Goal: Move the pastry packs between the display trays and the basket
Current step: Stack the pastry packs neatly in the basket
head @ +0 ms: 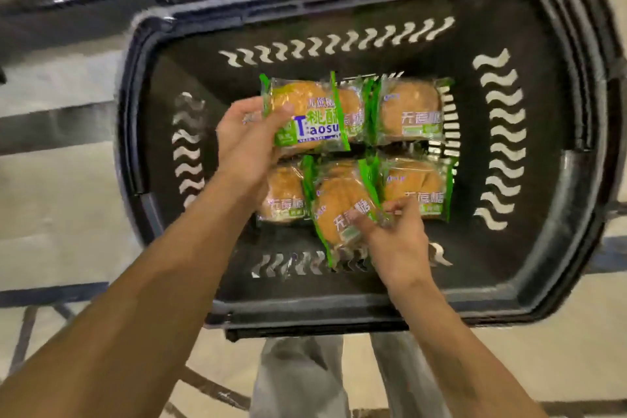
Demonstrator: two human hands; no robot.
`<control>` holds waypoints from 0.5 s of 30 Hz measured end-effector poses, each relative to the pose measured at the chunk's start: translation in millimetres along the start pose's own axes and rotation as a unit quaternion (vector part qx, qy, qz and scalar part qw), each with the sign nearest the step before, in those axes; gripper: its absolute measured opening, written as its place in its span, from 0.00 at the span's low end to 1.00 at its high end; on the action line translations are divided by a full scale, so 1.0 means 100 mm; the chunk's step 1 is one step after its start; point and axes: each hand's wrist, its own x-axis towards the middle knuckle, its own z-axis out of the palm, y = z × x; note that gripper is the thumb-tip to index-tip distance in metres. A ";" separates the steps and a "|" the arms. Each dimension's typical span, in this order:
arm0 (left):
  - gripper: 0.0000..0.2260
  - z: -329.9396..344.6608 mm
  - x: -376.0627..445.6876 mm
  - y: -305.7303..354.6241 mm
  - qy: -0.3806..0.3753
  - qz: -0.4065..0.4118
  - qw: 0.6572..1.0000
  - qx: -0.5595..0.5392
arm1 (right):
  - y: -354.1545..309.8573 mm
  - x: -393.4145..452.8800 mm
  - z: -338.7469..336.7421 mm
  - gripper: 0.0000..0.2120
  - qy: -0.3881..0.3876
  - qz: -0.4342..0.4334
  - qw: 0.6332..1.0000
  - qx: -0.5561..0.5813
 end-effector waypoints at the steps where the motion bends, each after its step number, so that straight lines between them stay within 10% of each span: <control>1: 0.20 0.08 0.15 -0.09 -0.003 0.004 1.000 0.018 | 0.05 0.09 0.04 0.21 -0.002 0.006 1.000 0.004; 15: 0.17 0.59 0.70 -0.55 0.076 0.110 0.959 0.248 | 0.02 0.25 -0.16 0.19 -0.057 -0.013 0.989 -0.136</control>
